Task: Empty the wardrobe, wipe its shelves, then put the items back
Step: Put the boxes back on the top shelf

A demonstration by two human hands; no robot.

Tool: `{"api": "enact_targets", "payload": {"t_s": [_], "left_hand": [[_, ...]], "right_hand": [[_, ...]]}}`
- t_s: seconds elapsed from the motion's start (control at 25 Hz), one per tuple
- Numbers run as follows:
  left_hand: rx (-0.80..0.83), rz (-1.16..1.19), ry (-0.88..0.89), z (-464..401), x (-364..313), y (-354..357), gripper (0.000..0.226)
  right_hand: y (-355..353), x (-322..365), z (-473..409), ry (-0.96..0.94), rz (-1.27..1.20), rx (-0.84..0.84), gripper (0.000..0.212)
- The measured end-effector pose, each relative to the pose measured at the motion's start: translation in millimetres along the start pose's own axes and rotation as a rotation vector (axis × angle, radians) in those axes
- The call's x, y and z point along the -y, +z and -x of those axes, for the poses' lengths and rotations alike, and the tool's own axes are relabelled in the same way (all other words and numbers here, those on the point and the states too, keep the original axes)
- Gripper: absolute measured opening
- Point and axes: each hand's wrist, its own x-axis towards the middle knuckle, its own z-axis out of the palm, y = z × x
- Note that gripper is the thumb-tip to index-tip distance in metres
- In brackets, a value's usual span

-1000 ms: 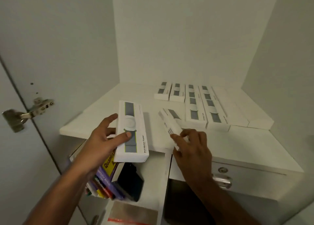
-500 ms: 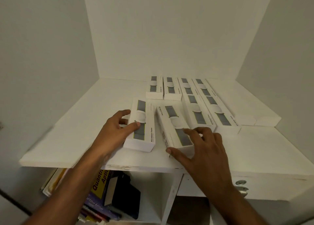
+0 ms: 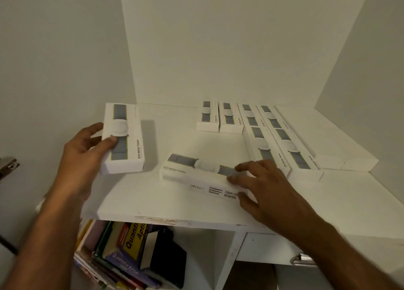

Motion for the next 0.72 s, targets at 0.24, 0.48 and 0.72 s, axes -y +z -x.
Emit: {"api": "enact_targets", "payload": {"t_s": [0.24, 0.48, 0.72], "left_hand": [[0.101, -0.020, -0.091, 1, 0, -5, 0.045], [0.263, -0.082, -0.180, 14, 16, 17, 0.050], [0.495, -0.305, 0.016, 32, -1, 61, 0.058]], "right_hand": [[-3, 9, -42, 0.254, -0.085, 0.033, 0.042], [-25, 92, 6, 0.053, -0.293, 0.218, 0.080], [1, 33, -10, 0.191, -0.109, 0.115, 0.048]]}}
